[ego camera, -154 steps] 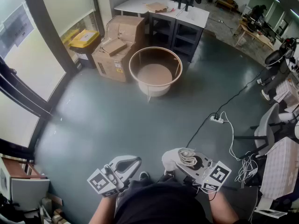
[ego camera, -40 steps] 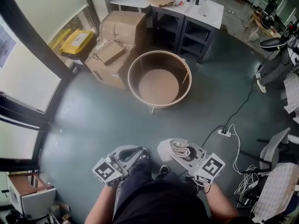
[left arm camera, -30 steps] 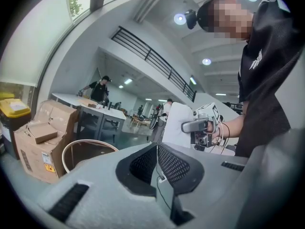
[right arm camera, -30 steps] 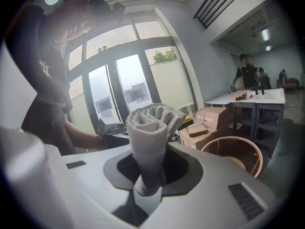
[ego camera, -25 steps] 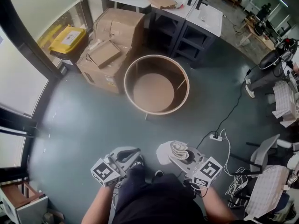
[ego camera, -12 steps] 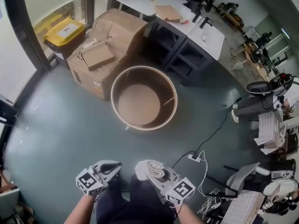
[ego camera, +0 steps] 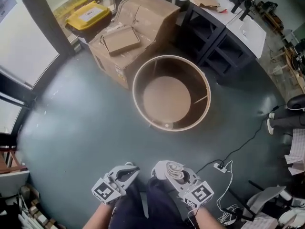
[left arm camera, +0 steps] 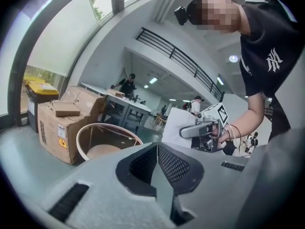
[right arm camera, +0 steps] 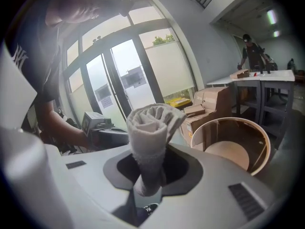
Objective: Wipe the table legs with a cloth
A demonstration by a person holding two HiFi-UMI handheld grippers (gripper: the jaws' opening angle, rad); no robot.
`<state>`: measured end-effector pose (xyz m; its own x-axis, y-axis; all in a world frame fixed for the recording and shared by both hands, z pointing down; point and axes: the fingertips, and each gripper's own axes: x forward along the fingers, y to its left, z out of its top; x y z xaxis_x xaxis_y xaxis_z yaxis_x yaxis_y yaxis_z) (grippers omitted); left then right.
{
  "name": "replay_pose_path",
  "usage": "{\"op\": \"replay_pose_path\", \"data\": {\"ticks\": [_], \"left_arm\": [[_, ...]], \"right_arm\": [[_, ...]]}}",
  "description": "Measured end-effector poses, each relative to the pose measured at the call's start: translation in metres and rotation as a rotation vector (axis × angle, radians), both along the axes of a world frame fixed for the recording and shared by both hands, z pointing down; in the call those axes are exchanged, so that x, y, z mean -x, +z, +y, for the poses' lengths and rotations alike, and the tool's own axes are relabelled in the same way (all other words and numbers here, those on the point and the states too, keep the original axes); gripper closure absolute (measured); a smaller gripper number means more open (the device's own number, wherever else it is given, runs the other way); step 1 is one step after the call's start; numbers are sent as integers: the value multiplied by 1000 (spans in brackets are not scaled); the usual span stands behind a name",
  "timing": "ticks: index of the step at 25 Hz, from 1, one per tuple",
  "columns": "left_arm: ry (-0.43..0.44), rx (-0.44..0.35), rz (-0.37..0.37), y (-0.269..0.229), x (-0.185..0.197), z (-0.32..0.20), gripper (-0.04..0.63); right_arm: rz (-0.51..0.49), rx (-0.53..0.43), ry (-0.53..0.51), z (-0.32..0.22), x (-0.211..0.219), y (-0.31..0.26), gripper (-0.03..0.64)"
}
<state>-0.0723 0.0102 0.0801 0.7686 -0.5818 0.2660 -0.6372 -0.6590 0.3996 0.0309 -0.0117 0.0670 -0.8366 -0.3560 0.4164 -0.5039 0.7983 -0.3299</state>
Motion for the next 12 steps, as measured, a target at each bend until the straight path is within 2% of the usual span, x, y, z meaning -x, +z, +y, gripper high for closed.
{"op": "replay_pose_path", "data": {"ticks": [3,7,12], "left_arm": [[1,-5,-15,25,-9,-2,586],[-9,-41,-40,57,-3,-10,586],[-19,-23,-65,108,11,-25,586]], "right_arm": [[3,18,-3,-12,-6,38,538],[-25,24,2,-26,3,83,538],[5,5,21,-43,19,139,538]]}}
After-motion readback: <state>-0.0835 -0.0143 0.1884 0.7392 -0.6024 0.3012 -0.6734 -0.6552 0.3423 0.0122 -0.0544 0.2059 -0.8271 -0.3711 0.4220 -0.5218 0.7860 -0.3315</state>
